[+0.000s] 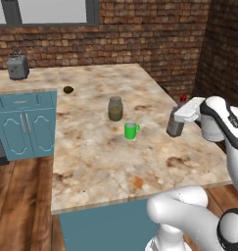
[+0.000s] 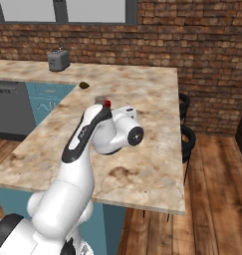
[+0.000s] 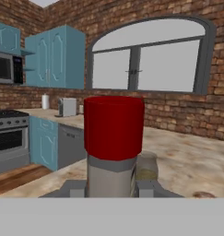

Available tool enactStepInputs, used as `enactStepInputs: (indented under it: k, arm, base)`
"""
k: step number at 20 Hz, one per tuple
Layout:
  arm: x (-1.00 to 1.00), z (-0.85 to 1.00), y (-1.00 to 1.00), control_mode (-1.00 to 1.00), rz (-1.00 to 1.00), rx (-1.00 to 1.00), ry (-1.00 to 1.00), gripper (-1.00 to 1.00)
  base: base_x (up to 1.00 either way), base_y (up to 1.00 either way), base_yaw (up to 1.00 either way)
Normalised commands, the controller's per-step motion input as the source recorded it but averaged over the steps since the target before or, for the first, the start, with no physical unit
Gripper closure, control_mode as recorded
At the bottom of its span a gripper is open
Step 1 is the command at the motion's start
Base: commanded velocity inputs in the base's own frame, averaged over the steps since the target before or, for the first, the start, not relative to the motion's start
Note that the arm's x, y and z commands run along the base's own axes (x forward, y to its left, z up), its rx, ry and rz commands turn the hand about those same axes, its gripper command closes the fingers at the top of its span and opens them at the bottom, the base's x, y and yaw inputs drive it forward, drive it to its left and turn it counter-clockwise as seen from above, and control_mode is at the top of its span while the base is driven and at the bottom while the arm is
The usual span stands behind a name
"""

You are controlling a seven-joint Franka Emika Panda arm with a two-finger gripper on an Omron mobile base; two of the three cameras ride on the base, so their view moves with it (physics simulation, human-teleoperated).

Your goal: Open the cabinet directly in front. Then move the liquor and the mug to the dining counter with the jar on it.

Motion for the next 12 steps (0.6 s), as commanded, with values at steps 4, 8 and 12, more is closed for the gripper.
enactStepInputs:
  k: [4, 8, 12]
  arm:
    - [0.58, -0.19, 0.0, -1.0, -0.01, 0.0, 0.08, 1.0]
    - [0.56, -0.22, 0.0, -1.0, -0.02, 0.0, 0.02, 1.0]
    - [0.51, -0.27, 0.0, -1.0, -0.02, 0.0, 0.0, 1.0]
  base:
    - [0.0, 0.0, 0.0]
    - [0.0, 0.0, 0.0]
    - [0.0, 0.0, 0.0]
